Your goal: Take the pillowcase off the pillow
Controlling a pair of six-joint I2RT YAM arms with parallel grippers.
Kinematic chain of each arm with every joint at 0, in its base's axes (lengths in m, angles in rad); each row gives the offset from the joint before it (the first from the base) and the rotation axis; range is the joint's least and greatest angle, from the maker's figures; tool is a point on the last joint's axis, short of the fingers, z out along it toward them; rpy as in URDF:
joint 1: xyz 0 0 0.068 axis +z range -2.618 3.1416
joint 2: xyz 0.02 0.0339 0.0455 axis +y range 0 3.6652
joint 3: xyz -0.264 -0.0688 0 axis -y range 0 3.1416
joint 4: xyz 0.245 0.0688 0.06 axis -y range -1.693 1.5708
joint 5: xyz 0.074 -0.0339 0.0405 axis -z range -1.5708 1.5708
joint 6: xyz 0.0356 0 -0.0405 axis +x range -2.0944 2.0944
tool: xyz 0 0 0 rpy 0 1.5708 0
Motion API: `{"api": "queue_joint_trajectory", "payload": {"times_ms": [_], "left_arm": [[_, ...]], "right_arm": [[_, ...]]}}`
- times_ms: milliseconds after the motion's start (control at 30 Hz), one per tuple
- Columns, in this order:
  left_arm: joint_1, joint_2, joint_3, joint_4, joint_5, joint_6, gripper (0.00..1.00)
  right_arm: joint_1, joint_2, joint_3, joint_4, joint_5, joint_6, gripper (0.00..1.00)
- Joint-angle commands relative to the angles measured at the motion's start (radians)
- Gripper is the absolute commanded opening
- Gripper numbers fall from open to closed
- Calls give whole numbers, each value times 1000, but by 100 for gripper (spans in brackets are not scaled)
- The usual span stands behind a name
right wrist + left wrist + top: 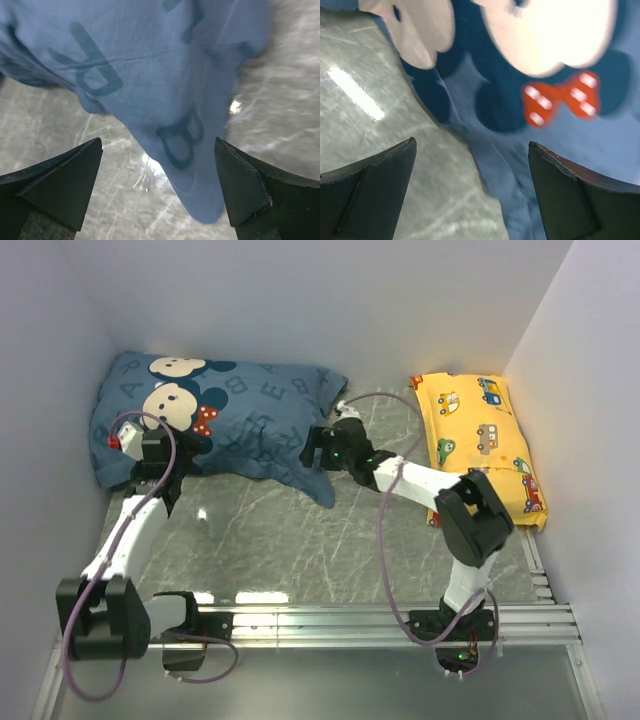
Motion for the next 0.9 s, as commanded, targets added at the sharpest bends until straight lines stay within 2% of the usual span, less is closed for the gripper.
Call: {"api": "queue_joint_trajectory", "payload": {"times_ms": [0,100,200,300,333,367,433,667,867], "left_arm": [[35,90,0,176,24,-27,99],[49,187,14,190,14,-33,99],[55,252,-3,280,11,-29,99],[67,305,-4,302,34,-36,99],[67,319,-7,328,37,-38,99],[67,321,-21,345,43,-38,99],[67,324,-24,360,43,-32,99],[67,335,-29,261,19,-65,99],[66,260,-104,280,63,-70,99]], "right_arm": [[40,93,134,12,-14,-16,99],[42,171,215,-35,6,-7,98],[40,202,244,-54,34,5,92],[30,199,257,-78,61,0,65],[25,190,252,-78,66,-3,34],[22,182,247,-78,70,-1,19],[8,150,240,-111,75,5,0],[-10,14,221,-190,103,14,0],[-24,-95,227,-268,109,-1,0]]}}
